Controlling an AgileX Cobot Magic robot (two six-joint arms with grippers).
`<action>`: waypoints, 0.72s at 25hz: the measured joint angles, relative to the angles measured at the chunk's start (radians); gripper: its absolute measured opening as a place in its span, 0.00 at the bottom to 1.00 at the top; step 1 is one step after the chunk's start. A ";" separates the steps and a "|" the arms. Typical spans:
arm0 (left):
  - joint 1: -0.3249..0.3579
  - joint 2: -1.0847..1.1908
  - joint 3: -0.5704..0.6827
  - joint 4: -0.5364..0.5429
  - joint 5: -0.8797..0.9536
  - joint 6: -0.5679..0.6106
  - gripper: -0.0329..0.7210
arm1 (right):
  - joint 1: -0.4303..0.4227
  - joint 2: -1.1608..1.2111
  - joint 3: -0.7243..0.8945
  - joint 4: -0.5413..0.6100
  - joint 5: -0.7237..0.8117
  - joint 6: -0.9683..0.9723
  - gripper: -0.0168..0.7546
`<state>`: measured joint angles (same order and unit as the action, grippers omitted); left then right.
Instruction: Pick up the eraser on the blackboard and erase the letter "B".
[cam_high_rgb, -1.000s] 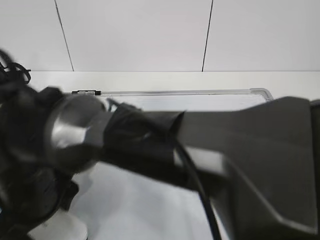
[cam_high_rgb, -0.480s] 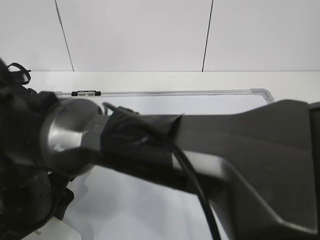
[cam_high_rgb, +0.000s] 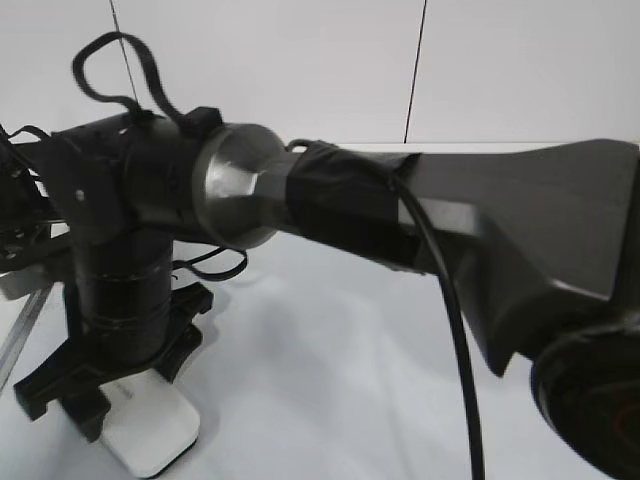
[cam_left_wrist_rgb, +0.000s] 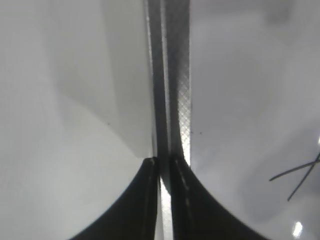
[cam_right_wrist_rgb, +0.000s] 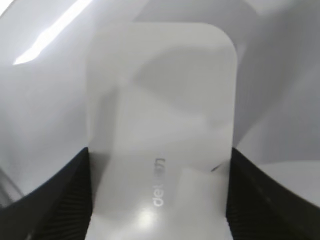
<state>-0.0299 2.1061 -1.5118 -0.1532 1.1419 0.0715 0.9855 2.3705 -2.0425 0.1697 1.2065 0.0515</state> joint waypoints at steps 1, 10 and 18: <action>0.000 0.000 0.000 0.000 0.000 0.000 0.11 | -0.009 -0.002 0.000 -0.009 0.000 0.005 0.71; 0.000 0.000 0.000 -0.002 0.000 0.000 0.11 | -0.022 -0.021 0.010 -0.064 -0.010 0.027 0.71; 0.000 0.000 0.000 -0.004 0.000 0.000 0.11 | -0.037 -0.078 0.040 -0.120 0.021 0.029 0.71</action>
<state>-0.0299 2.1061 -1.5118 -0.1569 1.1419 0.0715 0.9481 2.2924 -2.0024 0.0498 1.2280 0.0805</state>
